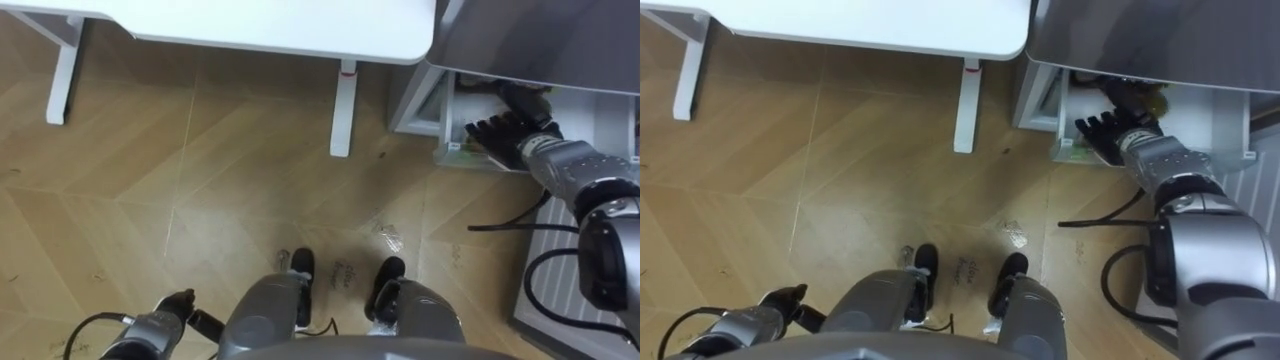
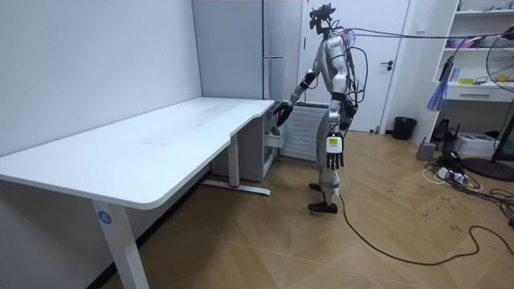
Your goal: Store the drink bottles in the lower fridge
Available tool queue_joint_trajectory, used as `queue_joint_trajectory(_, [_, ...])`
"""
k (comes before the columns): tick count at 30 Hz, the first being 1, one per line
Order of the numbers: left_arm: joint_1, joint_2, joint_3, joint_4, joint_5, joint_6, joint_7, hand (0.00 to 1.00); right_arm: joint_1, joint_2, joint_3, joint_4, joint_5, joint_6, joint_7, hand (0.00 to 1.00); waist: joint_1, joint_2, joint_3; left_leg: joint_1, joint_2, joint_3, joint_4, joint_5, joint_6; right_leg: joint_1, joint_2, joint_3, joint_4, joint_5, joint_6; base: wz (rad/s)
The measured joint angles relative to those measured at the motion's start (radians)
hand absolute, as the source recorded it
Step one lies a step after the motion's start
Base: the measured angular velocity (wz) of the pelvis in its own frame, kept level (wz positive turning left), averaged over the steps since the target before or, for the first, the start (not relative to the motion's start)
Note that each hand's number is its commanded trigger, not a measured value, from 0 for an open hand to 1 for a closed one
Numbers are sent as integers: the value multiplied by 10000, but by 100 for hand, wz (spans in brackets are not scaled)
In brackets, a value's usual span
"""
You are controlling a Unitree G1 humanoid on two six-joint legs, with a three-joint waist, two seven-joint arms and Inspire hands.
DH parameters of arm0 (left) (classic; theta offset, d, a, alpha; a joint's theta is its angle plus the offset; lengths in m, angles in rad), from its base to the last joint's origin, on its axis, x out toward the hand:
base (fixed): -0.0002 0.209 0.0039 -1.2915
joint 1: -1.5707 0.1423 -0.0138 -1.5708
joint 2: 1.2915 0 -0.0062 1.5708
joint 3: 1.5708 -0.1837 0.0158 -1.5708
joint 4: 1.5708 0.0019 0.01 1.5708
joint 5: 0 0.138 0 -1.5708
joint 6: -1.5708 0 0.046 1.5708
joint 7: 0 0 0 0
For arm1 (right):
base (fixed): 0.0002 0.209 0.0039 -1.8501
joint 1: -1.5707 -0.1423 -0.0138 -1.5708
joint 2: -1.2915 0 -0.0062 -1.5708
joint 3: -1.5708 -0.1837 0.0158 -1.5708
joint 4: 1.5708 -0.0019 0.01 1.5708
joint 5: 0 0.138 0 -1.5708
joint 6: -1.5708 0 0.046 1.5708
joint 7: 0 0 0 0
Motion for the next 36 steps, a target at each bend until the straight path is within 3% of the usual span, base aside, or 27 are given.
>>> queue_joint_trajectory(12, [0,19,-9,23,-1,3,-2,0,0,-35,19,1,-11,1,21,0,-32,6,-3,-9,7,0,91,0,0,62,4,-5,57,16,-8,0])
queue_joint_trajectory(21, [-56,114,6,132,19,-22,-129,0,2,-408,491,299,-422,11,442,0,-84,17,-11,231,79,-81,110,-4,-2,538,165,-92,-298,152,29,3])
queue_joint_trajectory(23, [-35,155,22,131,24,-23,-220,0,4,-517,515,295,-866,14,454,0,-255,-7,-11,327,69,-136,101,-4,-2,677,145,-184,-303,153,34,8])
queue_joint_trajectory(25, [-5,251,76,102,23,-28,-216,0,4,-539,679,257,-1148,23,545,0,-392,-112,-80,443,75,-124,25,-3,-3,757,146,-211,-319,152,29,1])
queue_joint_trajectory(28, [22,276,406,144,18,-193,-217,0,232,-540,749,261,-1287,42,726,0,-566,-187,-96,848,77,-165,-75,-4,-3,1252,187,-283,-548,173,56,3])
queue_joint_trajectory(30, [106,296,708,147,32,-252,-213,0,420,-561,717,265,-1348,43,874,0,-685,-247,-152,1163,100,-172,-207,-5,-2,1661,270,-293,-857,232,105,5])
queue_joint_trajectory(31, [136,304,929,134,28,-284,-191,0,602,-585,603,264,-1442,33,1029,0,-758,-302,-202,1313,117,-180,-268,-8,-2,1885,316,-318,-1049,285,128,7])
queue_joint_trajectory(32, [240,332,1049,83,-10,-317,-167,0,802,-590,381,230,-1610,15,1200,0,-884,-365,-308,1443,131,-190,-374,-10,-3,2068,367,-346,-1246,342,150,4])
queue_joint_trajectory(34, [442,375,1075,-51,-74,-393,-138,0,1249,-657,355,-151,-1904,-17,1375,0,-975,-468,-403,1718,161,-165,-514,-14,-4,2390,460,-353,-1538,447,163,-5])
queue_joint_trajectory(36, [597,374,1096,-49,-75,-457,-93,0,1581,-719,356,-254,-2308,-100,1611,0,-1139,-526,-442,2102,165,-147,-680,-23,-7,2740,498,-288,-1652,457,178,-6])
